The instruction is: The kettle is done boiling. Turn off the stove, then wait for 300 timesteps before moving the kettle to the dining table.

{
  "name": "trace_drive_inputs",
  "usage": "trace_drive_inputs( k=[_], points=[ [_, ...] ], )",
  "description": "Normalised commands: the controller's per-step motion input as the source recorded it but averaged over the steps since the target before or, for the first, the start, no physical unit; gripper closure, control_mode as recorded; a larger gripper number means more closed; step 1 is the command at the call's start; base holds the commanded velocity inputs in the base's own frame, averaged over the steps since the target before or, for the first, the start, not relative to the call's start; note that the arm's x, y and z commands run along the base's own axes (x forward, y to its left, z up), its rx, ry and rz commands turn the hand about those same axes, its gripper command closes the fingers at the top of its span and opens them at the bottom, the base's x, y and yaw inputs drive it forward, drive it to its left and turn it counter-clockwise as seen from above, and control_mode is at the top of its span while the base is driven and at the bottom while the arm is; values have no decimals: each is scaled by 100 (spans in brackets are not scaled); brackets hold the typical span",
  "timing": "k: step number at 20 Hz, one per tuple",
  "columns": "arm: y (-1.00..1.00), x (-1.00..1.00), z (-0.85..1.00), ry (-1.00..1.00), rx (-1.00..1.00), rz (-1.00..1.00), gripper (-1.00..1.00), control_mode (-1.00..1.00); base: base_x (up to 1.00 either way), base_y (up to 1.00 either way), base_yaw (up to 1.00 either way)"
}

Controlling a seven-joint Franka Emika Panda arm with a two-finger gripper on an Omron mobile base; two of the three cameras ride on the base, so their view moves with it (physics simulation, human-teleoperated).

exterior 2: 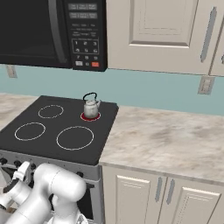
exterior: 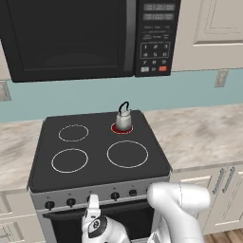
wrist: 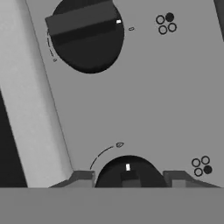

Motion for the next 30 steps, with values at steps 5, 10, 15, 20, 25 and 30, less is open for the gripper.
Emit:
trace_drive_inputs(
  k=[5, 10, 15, 20, 25, 30],
  points=[
    [0, 15, 0, 0, 42, 0, 100, -100, 0, 0, 0],
    [0, 18, 0, 0, 43, 0, 100, -100, 0, 0, 0],
    [0, 17, 0, 0, 41, 0, 100, -100, 0, 0, 0],
    [0, 21, -1, 0, 41, 0, 100, -100, 0, 0, 0],
    [0, 24, -1, 0, 41, 0, 100, -100, 0, 0, 0],
    [0, 24, 0, 0, 42, 0, 100, -100, 0, 0, 0]
  ],
)
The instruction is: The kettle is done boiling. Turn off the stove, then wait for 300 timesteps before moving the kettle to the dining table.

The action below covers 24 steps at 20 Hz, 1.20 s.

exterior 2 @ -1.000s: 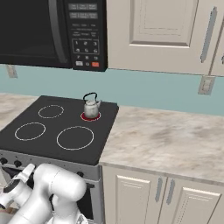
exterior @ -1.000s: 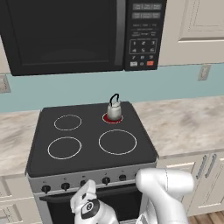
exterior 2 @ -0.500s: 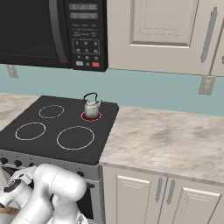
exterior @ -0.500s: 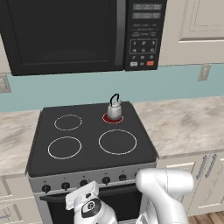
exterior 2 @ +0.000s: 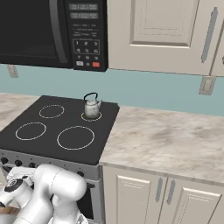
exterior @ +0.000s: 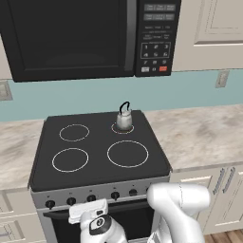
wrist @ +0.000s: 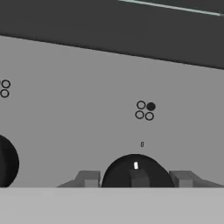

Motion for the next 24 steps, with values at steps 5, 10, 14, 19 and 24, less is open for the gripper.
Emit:
trace_drive_inputs(
  k=[5, 10, 14, 19, 24],
  points=[
    [0, 22, -1, 0, 42, 0, 100, -100, 0, 0, 0],
    [0, 24, -1, 0, 42, 0, 100, -100, 0, 0, 0],
    [0, 24, -9, 0, 41, 0, 100, -100, 0, 0, 0],
    [0, 10, -15, 0, 39, 0, 100, -100, 0, 0, 0],
    [0, 8, -25, 0, 33, 0, -100, -100, 0, 0, 0]
  ],
)
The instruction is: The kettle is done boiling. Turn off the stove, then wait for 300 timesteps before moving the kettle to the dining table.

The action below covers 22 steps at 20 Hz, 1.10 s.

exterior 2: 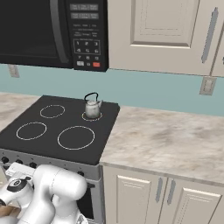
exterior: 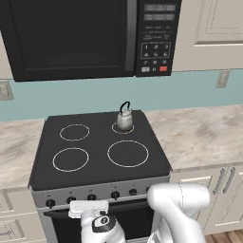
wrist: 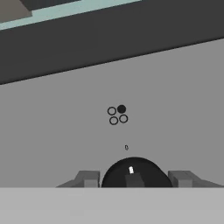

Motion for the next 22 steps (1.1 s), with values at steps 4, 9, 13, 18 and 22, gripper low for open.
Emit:
trace_drive_inputs(
  k=[4, 9, 13, 18, 22],
  points=[
    [1, 1, -18, 1, 14, 0, -100, -100, 0, 0, 0],
    [18, 0, -4, 4, 1, 0, -100, -100, 0, 0, 0],
    [27, 0, 0, 0, 0, 0, -100, -100, 0, 0, 0],
    [31, -3, 0, 0, 0, 0, -100, -100, 0, 0, 0],
    [30, -5, 0, 0, 0, 0, -100, -100, 0, 0, 0]
  ],
)
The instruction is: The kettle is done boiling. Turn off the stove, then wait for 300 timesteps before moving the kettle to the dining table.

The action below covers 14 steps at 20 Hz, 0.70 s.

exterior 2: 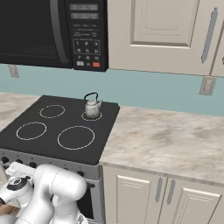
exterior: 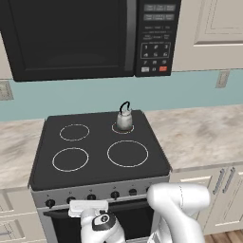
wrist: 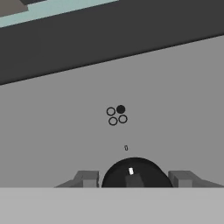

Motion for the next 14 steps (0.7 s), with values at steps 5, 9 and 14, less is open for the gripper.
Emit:
trace_drive_inputs(
  k=[5, 9, 14],
  points=[
    [18, -1, 0, 0, 3, 0, -100, -100, 0, 0, 0],
    [16, -8, 0, 0, 0, 0, -100, -100, 0, 0, 0],
    [25, -23, 0, 0, 0, 0, -100, -100, 0, 0, 0]
  ],
)
